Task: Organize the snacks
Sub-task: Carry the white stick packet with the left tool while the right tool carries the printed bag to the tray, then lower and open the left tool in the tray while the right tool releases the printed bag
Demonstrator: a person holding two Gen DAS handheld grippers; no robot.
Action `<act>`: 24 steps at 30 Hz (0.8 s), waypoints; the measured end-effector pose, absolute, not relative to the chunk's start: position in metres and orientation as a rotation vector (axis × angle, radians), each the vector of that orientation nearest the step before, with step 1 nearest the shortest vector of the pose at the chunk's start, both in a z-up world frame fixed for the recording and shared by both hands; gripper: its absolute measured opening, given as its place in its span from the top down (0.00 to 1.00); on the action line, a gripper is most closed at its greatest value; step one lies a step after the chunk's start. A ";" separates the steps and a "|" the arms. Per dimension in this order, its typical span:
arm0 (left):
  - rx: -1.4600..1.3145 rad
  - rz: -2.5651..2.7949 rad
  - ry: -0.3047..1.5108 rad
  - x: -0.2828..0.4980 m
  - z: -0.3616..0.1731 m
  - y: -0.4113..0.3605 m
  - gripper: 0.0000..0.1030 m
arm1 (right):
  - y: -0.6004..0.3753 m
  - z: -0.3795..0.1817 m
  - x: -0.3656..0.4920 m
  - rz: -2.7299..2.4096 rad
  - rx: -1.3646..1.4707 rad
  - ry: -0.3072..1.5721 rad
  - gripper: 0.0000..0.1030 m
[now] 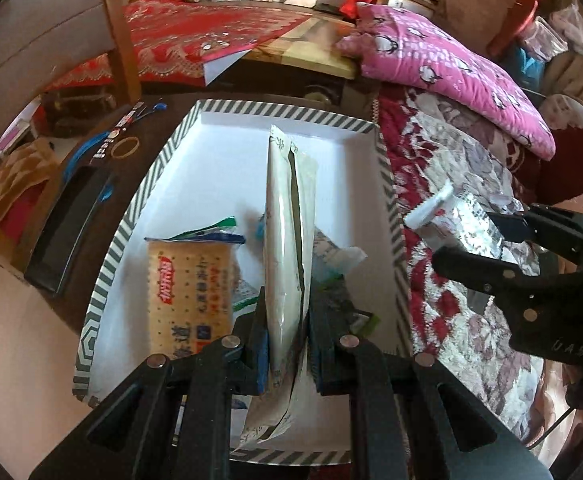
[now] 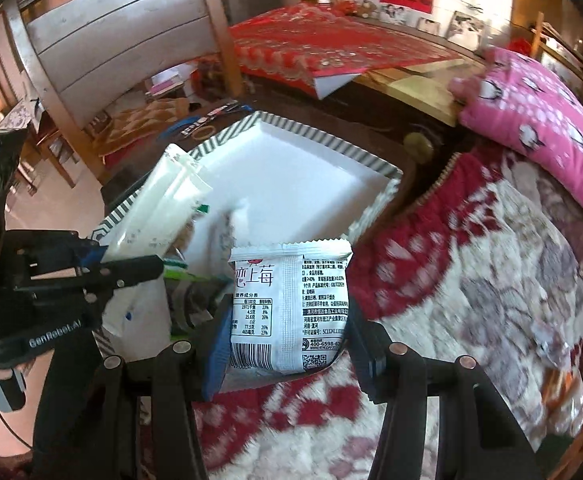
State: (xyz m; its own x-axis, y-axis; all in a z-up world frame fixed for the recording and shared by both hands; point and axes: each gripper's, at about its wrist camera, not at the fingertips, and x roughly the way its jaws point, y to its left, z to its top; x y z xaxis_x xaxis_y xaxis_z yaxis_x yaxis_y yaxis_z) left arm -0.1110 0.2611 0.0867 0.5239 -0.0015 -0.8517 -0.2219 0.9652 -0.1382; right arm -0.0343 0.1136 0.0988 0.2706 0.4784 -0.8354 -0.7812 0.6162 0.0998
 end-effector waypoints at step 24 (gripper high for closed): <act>-0.272 0.212 1.038 -0.103 0.072 0.286 0.80 | 0.191 0.059 -0.021 0.929 -0.413 1.047 0.46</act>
State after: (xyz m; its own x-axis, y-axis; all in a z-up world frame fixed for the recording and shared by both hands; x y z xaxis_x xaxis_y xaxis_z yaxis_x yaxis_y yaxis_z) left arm -0.1028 0.2859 0.0716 0.4927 0.0446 -0.8691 -0.2999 0.9462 -0.1214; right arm -0.0214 0.1914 0.0585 0.1827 0.4525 -0.8729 -0.8129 0.5689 0.1248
